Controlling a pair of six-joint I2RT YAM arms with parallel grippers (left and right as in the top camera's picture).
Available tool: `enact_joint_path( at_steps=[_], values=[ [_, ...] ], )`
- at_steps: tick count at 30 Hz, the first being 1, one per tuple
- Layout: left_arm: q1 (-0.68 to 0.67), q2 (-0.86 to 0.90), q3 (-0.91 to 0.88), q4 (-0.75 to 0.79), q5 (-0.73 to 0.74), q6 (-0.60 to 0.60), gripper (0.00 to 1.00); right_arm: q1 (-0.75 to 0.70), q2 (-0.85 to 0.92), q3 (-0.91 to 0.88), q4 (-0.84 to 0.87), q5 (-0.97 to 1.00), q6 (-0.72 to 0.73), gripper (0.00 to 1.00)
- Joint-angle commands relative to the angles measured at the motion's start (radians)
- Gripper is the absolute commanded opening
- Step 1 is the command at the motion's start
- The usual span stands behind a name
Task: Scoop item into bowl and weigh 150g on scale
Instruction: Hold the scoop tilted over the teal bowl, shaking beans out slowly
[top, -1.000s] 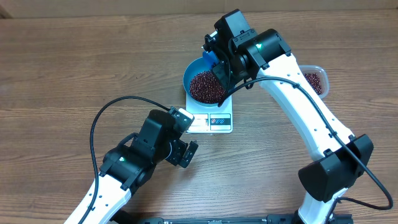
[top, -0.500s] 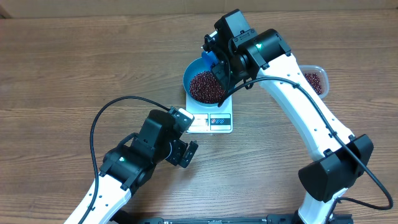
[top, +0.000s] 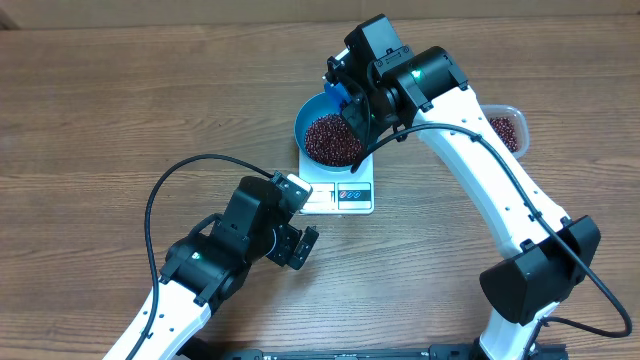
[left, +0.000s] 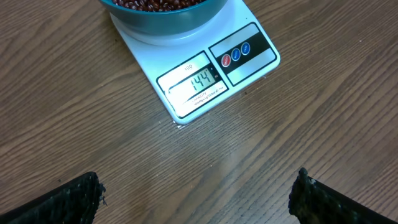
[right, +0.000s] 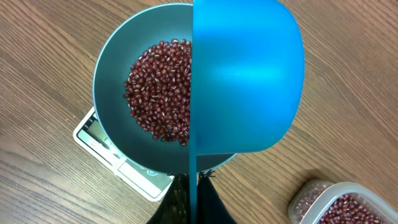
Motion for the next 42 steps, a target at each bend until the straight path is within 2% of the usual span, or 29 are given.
enact_joint_path(
  at_steps=[1,23,30,42],
  values=[
    [-0.005,0.007,-0.002,0.001,-0.007,0.012,1.00,0.004,-0.040,0.034,0.006,0.010,-0.027,0.04],
    [-0.005,0.007,-0.002,0.001,-0.007,0.012,1.00,0.004,-0.040,0.033,0.008,0.078,-0.060,0.04],
    [-0.005,0.007,-0.002,0.001,-0.007,0.012,1.00,0.003,-0.040,0.033,-0.010,-0.004,-0.058,0.04],
    [-0.005,0.007,-0.002,0.001,-0.007,0.012,1.00,0.004,-0.040,0.033,-0.009,-0.009,-0.056,0.04]
  ],
)
